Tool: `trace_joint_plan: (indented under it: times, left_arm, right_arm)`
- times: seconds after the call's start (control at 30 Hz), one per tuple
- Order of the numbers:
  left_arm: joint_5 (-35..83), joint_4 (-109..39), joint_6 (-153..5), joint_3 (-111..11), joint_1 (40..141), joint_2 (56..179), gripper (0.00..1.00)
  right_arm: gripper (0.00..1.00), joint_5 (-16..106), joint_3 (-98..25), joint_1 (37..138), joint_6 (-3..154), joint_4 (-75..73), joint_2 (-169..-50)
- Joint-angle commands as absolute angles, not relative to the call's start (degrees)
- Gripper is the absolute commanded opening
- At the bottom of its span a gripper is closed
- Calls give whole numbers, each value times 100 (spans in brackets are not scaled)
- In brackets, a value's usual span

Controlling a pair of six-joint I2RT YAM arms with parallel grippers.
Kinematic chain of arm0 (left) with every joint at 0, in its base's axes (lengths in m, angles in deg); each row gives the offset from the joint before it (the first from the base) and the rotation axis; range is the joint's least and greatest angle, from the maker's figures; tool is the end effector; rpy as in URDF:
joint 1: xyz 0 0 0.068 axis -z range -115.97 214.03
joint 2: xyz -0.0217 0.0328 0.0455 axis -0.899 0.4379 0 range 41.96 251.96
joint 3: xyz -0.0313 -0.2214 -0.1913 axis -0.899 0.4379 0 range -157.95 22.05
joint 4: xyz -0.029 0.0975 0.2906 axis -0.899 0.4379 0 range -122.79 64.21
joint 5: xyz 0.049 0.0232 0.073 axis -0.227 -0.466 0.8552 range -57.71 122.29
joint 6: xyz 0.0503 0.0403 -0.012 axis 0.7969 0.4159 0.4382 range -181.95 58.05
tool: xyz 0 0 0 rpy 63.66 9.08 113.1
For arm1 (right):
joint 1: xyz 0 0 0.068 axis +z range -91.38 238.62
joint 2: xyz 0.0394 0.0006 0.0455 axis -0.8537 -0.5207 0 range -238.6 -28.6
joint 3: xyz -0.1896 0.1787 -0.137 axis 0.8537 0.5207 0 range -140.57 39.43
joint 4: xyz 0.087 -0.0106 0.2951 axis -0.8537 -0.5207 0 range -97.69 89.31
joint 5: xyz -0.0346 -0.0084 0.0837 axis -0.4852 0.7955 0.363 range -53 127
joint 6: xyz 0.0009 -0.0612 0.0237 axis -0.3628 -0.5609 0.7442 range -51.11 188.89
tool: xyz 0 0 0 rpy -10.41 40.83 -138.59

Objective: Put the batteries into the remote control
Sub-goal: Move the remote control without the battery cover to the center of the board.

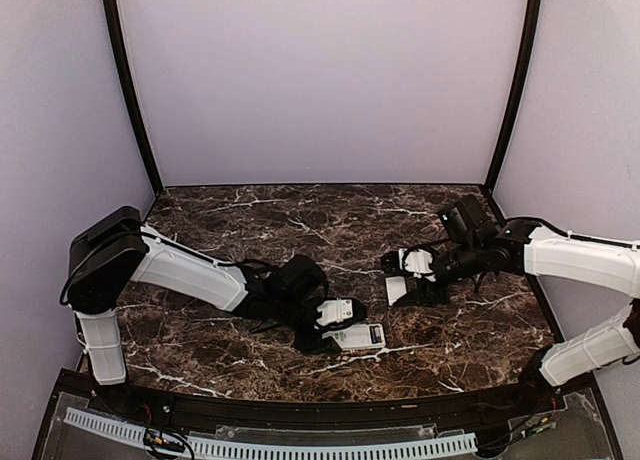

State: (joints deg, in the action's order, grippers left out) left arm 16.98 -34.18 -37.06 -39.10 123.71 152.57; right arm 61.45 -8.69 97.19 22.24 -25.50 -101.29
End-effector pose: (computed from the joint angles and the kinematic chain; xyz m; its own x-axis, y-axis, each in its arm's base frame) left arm 0.2104 -0.3869 0.1047 0.0472 0.7234 -0.6888 0.9941 0.0332 0.1029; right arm 0.2259 0.2074 0.2271 0.1585 -0.7202 -0.6754 -0.9658 0.0290 -0.2577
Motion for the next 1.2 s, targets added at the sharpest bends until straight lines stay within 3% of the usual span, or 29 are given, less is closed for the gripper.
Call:
trace_joint_plan:
  times: [0.0, 0.13, 0.3, 0.47, 0.7, 0.9, 1.17]
  left_arm:
    - [2269, -2472, -3685, -3512, 12355, 15108, 51]
    - [2308, -2534, -3783, -3238, 12335, 14736, 45]
    - [2444, -2431, -3618, -3182, 12313, 14411, 46]
    - [3472, -1769, -2680, -3202, 12201, 14463, 46]
    - [2664, -1347, -2112, -3067, 11736, 14468, 50]
    - [2260, -1012, -1880, -3087, 11574, 14407, 73]
    - [1968, -1125, -2511, -3147, 11570, 13542, 93]
  right_arm:
    - [5, 6415, -739, 9698, 2143, -2376, -10068]
    - [6, 6735, -762, 9736, 2183, -2256, -10225]
    - [6, 6813, -988, 9894, 2184, -2280, -10709]
    - [6, 6943, -1192, 9914, 2191, -2271, -11030]
    - [6, 7165, -1415, 9964, 2368, -2306, -11534]
    - [6, 7414, -1626, 10024, 2590, -2267, -11815]
    - [6, 7194, -1889, 10189, 2890, -2126, -12305]
